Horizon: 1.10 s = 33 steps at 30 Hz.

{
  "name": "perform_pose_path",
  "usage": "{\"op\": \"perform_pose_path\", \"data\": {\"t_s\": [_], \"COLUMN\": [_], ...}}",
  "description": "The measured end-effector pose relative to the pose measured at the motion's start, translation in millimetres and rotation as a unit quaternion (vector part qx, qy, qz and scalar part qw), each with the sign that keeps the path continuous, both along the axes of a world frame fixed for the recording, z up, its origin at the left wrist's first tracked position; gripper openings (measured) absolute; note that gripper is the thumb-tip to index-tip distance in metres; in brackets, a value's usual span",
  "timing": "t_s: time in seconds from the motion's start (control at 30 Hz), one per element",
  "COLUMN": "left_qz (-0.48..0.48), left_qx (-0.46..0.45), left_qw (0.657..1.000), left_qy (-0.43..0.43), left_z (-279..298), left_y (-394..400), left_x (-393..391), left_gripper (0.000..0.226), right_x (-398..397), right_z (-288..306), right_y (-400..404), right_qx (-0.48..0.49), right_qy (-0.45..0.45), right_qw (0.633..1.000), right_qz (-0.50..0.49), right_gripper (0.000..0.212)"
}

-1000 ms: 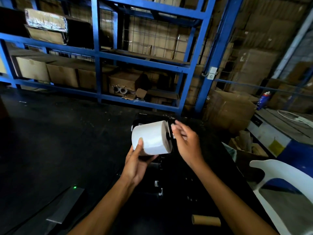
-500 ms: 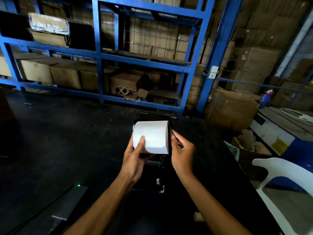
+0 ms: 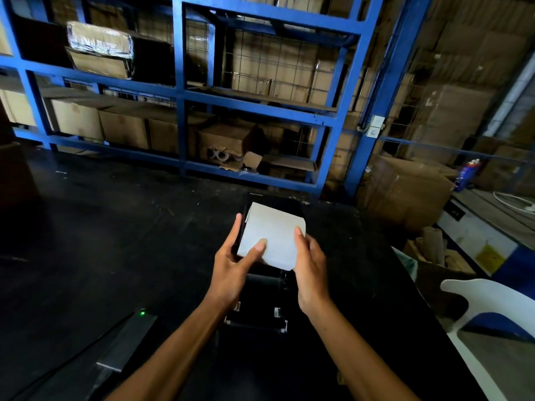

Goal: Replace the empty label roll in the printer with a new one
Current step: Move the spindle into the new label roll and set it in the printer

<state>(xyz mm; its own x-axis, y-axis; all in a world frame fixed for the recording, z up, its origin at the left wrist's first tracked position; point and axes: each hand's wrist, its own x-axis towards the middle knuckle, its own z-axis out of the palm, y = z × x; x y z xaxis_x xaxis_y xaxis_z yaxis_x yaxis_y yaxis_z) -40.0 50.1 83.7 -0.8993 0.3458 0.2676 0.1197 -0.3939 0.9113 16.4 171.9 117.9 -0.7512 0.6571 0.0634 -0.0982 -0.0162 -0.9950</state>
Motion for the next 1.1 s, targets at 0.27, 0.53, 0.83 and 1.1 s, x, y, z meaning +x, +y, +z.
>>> {"op": "perform_pose_path", "data": {"t_s": [0.27,0.53,0.83,1.1], "left_qz": [0.003,0.024,0.05,0.053], "left_qx": [-0.012,-0.077,-0.123,-0.101], "left_qw": [1.0,0.994,0.985,0.992], "left_qy": [0.024,0.074,0.11,0.061], "left_z": [3.9,10.7,9.6,-3.0], "left_y": [0.7,4.7,8.0,12.7], "left_x": [1.6,7.9,5.9,4.5], "left_gripper": [0.078,0.075,0.072,0.099], "right_x": [-4.9,-9.9,-16.2,-19.8], "right_z": [-12.8,-11.2,-9.7,-26.4], "right_y": [-6.0,-10.8,-3.9,-1.0], "right_qx": [-0.051,-0.166,-0.148,-0.149], "right_qy": [0.012,0.051,0.055,0.024], "right_qw": [0.999,0.984,0.988,0.988], "right_qz": [-0.007,-0.023,-0.004,-0.016], "right_gripper": [0.042,0.043,0.038,0.046]}}
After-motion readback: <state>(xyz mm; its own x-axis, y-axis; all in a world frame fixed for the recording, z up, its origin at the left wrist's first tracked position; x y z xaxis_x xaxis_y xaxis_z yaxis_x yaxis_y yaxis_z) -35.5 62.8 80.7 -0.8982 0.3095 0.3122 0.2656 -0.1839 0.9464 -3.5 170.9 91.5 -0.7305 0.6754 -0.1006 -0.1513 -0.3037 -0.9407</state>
